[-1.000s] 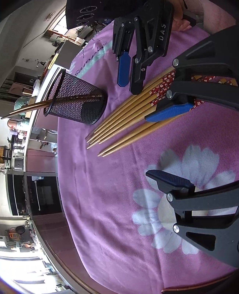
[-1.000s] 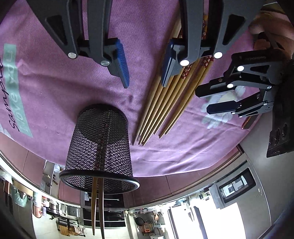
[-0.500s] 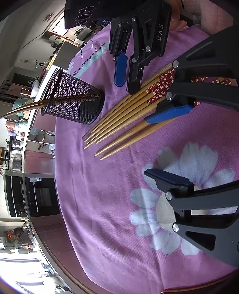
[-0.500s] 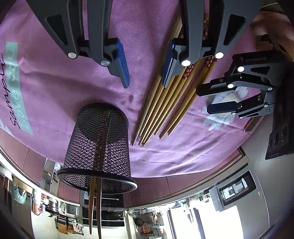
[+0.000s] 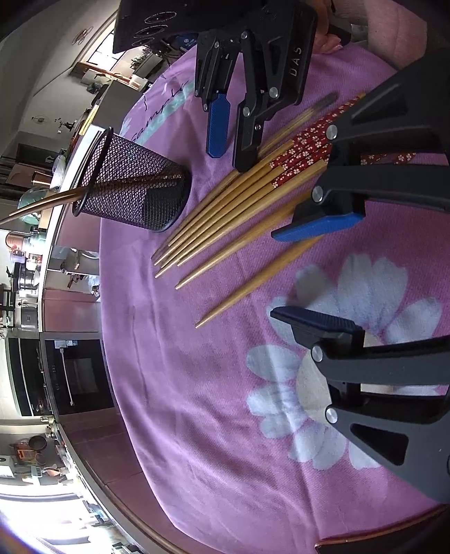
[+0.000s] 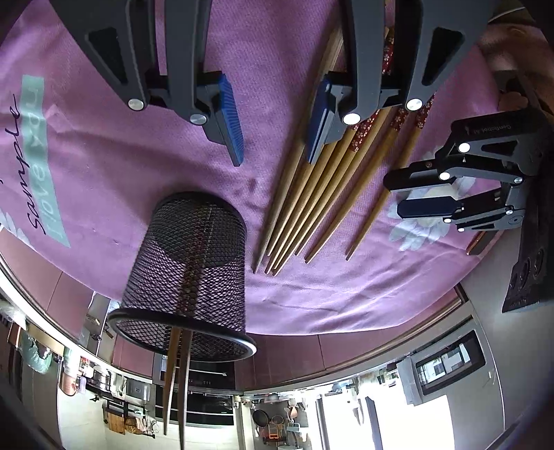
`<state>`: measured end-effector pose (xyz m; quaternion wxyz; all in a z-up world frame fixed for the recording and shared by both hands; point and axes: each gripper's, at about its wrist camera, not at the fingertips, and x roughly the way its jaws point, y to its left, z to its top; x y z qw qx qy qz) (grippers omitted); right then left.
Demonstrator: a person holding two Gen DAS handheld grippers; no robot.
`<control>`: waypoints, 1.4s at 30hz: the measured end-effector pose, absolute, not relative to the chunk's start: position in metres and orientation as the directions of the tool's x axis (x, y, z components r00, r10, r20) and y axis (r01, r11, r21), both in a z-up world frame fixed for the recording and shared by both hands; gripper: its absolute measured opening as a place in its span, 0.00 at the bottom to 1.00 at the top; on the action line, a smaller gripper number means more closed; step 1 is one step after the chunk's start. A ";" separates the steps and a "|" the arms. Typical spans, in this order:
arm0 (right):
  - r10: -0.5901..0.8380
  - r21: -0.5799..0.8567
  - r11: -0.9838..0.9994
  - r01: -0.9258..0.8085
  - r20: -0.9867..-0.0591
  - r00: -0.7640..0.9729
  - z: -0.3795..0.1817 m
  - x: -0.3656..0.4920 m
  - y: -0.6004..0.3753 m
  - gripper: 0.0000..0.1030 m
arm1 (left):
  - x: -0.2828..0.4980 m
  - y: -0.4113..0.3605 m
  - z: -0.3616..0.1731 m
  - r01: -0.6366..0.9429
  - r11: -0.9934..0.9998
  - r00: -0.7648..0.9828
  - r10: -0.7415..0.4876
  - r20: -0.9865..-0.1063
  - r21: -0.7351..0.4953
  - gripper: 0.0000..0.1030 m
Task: Organize utensils
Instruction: 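Withdraw both tools from the cup back toward the remaining chopsticks, then close the left tool on a chopstick while the right tool grasps another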
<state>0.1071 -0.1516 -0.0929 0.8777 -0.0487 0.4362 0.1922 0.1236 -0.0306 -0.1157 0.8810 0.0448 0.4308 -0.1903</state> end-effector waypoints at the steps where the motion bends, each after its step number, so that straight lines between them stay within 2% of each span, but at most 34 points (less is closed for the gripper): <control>1: 0.290 0.076 0.922 -0.380 -0.786 0.545 -0.094 0.108 -0.150 0.34 | 0.125 -0.033 -0.116 0.373 0.925 0.560 -0.289 -0.777 -0.075 0.37; 5: 0.268 0.043 0.923 -0.383 -0.785 0.558 -0.094 0.113 -0.143 0.33 | 0.129 -0.038 -0.117 0.372 0.927 0.570 -0.271 -0.775 -0.050 0.37; 8: 0.269 0.044 0.923 -0.383 -0.784 0.559 -0.095 0.118 -0.141 0.32 | 0.132 -0.038 -0.117 0.360 0.932 0.579 -0.251 -0.776 -0.034 0.29; 15: 0.272 0.048 0.923 -0.382 -0.782 0.560 -0.095 0.128 -0.137 0.30 | 0.135 -0.037 -0.116 0.347 0.936 0.576 -0.256 -0.776 -0.052 0.28; 18: 0.281 0.057 0.921 -0.384 -0.781 0.557 -0.095 0.131 -0.136 0.22 | 0.136 -0.037 -0.116 0.333 0.942 0.581 -0.249 -0.775 -0.054 0.24; 20: 0.291 0.071 0.921 -0.384 -0.780 0.553 -0.094 0.132 -0.137 0.10 | 0.137 -0.035 -0.116 0.321 0.945 0.580 -0.251 -0.775 -0.066 0.17; 26: 0.324 0.125 0.920 -0.371 -0.775 0.543 -0.094 0.134 -0.143 0.05 | 0.137 -0.032 -0.116 0.289 0.950 0.576 -0.271 -0.771 -0.117 0.08; 36: 0.359 0.161 0.912 -0.378 -0.758 0.545 -0.088 0.128 -0.148 0.05 | 0.132 -0.025 -0.108 0.273 0.950 0.591 -0.288 -0.754 -0.150 0.07; 42: 0.447 0.223 0.876 -0.427 -0.706 0.549 -0.070 0.115 -0.152 0.05 | 0.125 -0.018 -0.092 0.295 0.934 0.599 -0.345 -0.722 -0.201 0.07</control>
